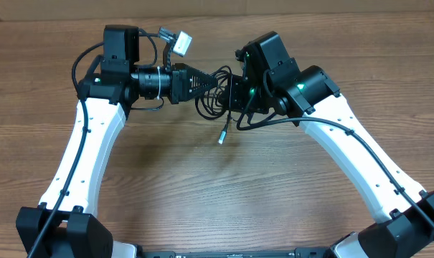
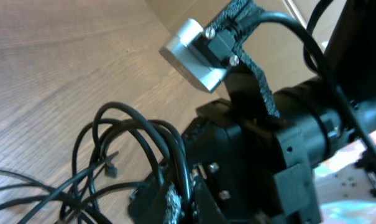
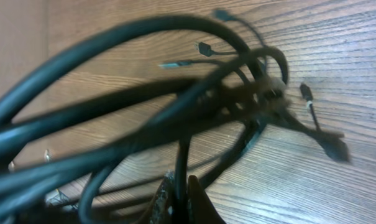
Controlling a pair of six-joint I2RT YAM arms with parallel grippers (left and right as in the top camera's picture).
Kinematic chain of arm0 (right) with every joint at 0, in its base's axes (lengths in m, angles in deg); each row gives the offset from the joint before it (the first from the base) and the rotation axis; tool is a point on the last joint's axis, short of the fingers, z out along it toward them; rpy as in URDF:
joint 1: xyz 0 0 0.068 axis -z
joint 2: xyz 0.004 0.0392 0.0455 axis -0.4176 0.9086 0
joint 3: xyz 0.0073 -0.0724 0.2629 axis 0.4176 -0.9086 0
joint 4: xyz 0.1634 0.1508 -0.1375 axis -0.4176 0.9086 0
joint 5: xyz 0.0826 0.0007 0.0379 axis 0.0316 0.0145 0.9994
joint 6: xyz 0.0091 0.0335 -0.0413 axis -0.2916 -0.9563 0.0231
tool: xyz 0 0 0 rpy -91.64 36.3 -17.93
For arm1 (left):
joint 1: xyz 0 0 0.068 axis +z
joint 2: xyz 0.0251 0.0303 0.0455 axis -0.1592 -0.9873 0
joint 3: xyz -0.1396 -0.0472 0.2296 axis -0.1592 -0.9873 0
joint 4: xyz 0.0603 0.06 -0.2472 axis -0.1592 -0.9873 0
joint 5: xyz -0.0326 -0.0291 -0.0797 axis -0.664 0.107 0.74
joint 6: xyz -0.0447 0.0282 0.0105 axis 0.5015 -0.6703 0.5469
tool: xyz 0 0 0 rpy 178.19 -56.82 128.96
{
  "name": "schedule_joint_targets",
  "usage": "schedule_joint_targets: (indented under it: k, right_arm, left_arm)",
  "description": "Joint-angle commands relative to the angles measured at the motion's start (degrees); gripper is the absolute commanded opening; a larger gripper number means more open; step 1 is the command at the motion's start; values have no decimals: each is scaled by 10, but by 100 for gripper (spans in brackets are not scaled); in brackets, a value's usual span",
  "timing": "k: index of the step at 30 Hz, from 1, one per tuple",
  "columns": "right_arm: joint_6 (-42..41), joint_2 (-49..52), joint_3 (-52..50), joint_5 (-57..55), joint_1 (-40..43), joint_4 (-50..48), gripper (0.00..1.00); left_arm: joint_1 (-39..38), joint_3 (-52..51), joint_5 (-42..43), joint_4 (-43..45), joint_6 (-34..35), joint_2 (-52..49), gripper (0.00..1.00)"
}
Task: Untangle cables
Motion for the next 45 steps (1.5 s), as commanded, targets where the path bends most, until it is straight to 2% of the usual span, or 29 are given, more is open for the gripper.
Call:
schedule_joint_targets:
  k: [1, 6, 9, 10, 11, 12, 13, 15, 16, 21, 25, 27, 29, 30, 32, 34, 37, 40, 42, 43, 44, 45]
  right_arm:
    - [-28, 21, -2, -9, 0, -25, 4]
    - [-44, 32, -2, -10, 0, -82, 4]
    - [-38, 33, -2, -10, -2, -95, 6]
    - [-26, 33, -2, -10, -2, -89, 11]
    - [-7, 32, -1, -7, 1, -82, 24]
    - [13, 28, 1, 0, 6, -66, 44]
    - [42, 19, 8, 7, 19, -36, 57]
    - [80, 2, 24, 7, 47, 12, 68]
    - [104, -11, 35, 7, 70, 43, 70]
    - [148, -56, 43, 24, 132, 80, 72]
    - [237, -63, 43, 143, 131, 50, 71]
    - [259, -61, 43, 158, 122, 40, 71]
    - [262, -53, 40, 162, 110, 34, 71]
    - [277, -50, 36, 176, 107, 30, 71]
    - [354, -22, 31, 310, 106, 28, 74]
    - [379, -3, 31, 352, 101, 26, 75]
    - [379, 37, 31, 337, 78, 19, 78]
    - [379, 56, 31, 325, 63, 2, 78]
    - [376, 56, 31, 327, 50, -14, 72]
    - [374, 55, 31, 332, 46, -20, 54]
    - [373, 54, 32, 346, 46, -24, 18]
    - [358, 54, 33, 346, 48, -25, 8]
  left_arm:
    - [-4, 7, 37, 13, 131, 14, 4]
    - [-4, 7, 52, 14, 162, 14, 4]
    - [-4, 7, 52, 21, 210, 14, 4]
    - [-4, 7, 52, 31, 227, 14, 4]
    - [-4, 7, 51, 44, 249, 14, 4]
    - [-4, 7, 51, 63, 274, 14, 4]
    - [-4, 7, 45, 86, 292, 14, 4]
    - [-3, 7, 26, 89, 293, 14, 4]
    - [-3, 7, 16, 87, 293, 14, 4]
    - [-3, 7, -16, 87, 328, 14, 4]
    - [-3, 7, -31, 87, 355, 14, 4]
    - [-4, 7, -45, 87, 412, 14, 4]
    - [-4, 7, -54, 87, 519, 14, 4]
    - [-3, 7, -54, 87, 551, 14, 4]
    - [-3, 7, -54, 88, 623, 14, 4]
    - [-3, 7, -54, 88, 634, 14, 4]
    - [-3, 7, -53, 92, 666, 14, 4]
    - [-4, 7, -54, 104, 667, 14, 4]
    - [-4, 7, -60, 104, 663, 14, 4]
    - [-4, 7, -68, 104, 653, 14, 4]
    - [-4, 7, -96, 103, 621, 14, 4]
    - [-4, 7, -113, 99, 596, 14, 4]
